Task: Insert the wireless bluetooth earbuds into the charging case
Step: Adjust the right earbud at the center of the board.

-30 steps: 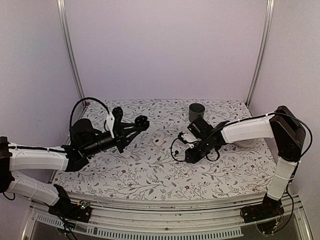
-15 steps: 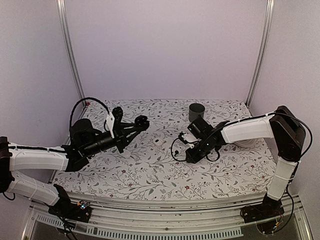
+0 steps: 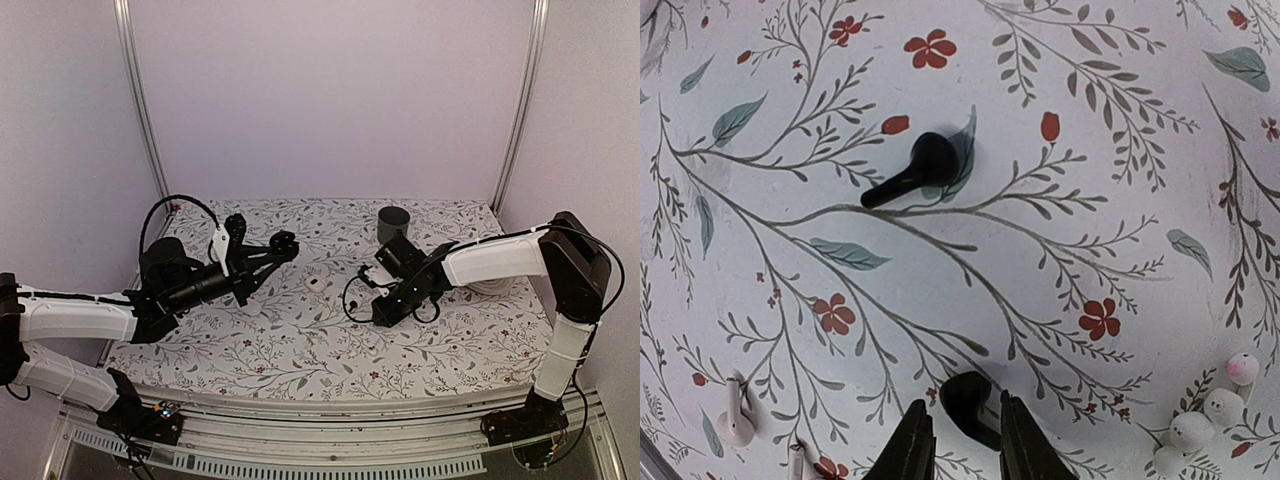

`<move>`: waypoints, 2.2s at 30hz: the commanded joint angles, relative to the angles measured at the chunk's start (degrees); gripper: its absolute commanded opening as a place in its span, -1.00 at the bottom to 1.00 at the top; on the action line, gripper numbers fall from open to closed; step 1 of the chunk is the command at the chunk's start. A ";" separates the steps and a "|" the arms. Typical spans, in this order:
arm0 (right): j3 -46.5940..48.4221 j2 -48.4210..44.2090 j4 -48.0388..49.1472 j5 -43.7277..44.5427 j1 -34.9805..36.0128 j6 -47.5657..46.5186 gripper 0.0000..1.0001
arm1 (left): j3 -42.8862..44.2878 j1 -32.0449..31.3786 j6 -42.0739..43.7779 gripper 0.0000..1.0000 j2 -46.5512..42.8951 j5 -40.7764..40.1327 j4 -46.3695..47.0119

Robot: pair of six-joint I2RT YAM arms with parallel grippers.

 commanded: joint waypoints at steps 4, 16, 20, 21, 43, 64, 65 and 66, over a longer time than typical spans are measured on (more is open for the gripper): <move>2.55 2.13 -0.93 1.97 0.80 -1.04 -0.38 | 0.84 -0.60 -0.13 -1.00 0.25 0.04 1.09; 3.98 4.39 -1.41 1.94 0.73 -7.34 -0.28 | 0.84 -0.56 0.14 -1.00 -0.48 0.04 0.23; 3.44 4.10 -0.58 0.21 0.65 -8.41 -0.28 | 0.92 -0.62 0.14 -1.00 -0.52 0.04 -0.02; 3.28 3.98 -0.20 -0.17 0.69 -8.50 -0.28 | 0.93 -0.60 0.14 -1.00 -0.56 0.04 -0.05; 3.38 0.74 -4.89 -1.05 0.20 1.33 -0.29 | 0.58 -0.56 0.05 -1.00 -0.85 0.22 0.44; 5.12 0.45 -6.25 -1.79 1.01 4.27 -0.28 | 0.05 -0.62 -0.10 -1.00 -1.48 0.31 0.66; 5.12 0.53 -6.37 -1.28 0.88 4.29 -0.28 | 0.09 -0.58 -0.07 -1.00 -1.53 0.23 0.72; 5.14 0.53 -6.50 -0.57 0.76 4.30 -0.29 | -0.02 -0.63 -0.04 -1.00 -1.53 0.15 0.78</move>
